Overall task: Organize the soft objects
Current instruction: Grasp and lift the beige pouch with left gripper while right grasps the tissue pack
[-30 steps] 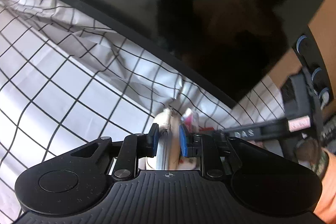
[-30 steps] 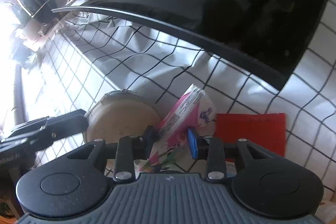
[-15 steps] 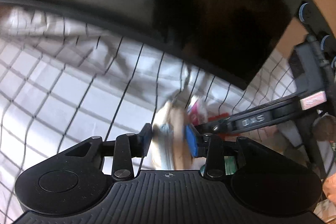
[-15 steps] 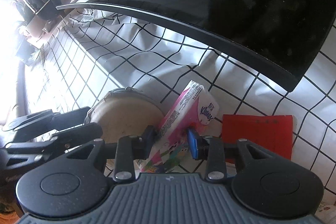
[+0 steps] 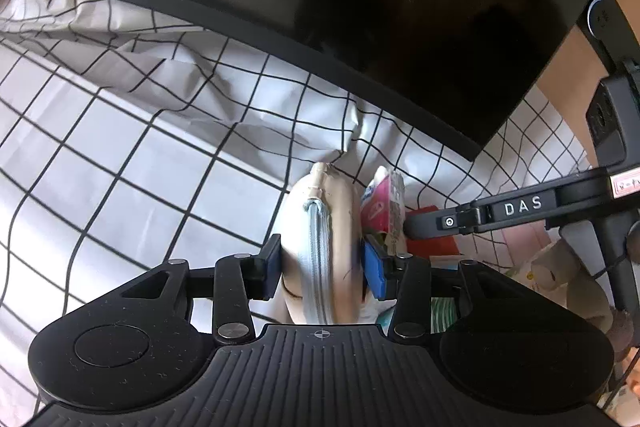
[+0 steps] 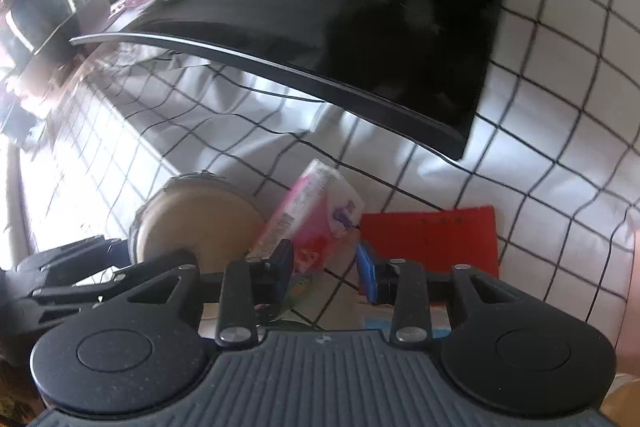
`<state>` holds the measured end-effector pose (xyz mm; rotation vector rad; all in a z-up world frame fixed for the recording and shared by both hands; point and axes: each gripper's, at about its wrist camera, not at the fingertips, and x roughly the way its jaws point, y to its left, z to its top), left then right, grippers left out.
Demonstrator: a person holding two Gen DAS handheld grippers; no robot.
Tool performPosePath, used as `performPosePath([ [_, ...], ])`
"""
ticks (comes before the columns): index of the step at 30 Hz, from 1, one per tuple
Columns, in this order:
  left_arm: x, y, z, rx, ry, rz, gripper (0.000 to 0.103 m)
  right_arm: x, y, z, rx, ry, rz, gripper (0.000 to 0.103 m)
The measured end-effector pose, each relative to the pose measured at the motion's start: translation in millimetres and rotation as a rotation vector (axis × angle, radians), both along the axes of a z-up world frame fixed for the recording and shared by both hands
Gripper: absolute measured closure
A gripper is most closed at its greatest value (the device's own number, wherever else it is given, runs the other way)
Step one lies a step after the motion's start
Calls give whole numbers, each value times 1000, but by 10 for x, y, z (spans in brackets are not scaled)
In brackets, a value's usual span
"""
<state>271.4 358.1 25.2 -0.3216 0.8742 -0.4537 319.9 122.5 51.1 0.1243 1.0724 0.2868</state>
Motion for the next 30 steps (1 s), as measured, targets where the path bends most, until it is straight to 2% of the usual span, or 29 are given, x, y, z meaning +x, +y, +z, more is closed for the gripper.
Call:
performPosePath([
  [4,2,-23,-5,7,2,-2,57,-2,-14,-2,23,8,1,68],
  [8,-24,-12,-7,-3,10,27,58,50,-40,28,89,40,-26,44],
  [12,-155,-1,54,33,-18,47,58,157,94,-31,42,85,-41,43],
  [19,-390,46,78,66,-36,58,58,365,280,-254,59,212,-64,40],
  [20,-436,61,83,76,-42,63,58,371,299,-271,53,220,-67,44],
  [21,-478,79,90,76,-45,70,58,360,323,-276,50,229,-61,57],
  [24,-631,180,137,63,-52,111,58,257,435,-176,41,210,-8,79],
  [30,-895,407,329,61,-77,196,58,-153,738,350,29,71,130,84],
])
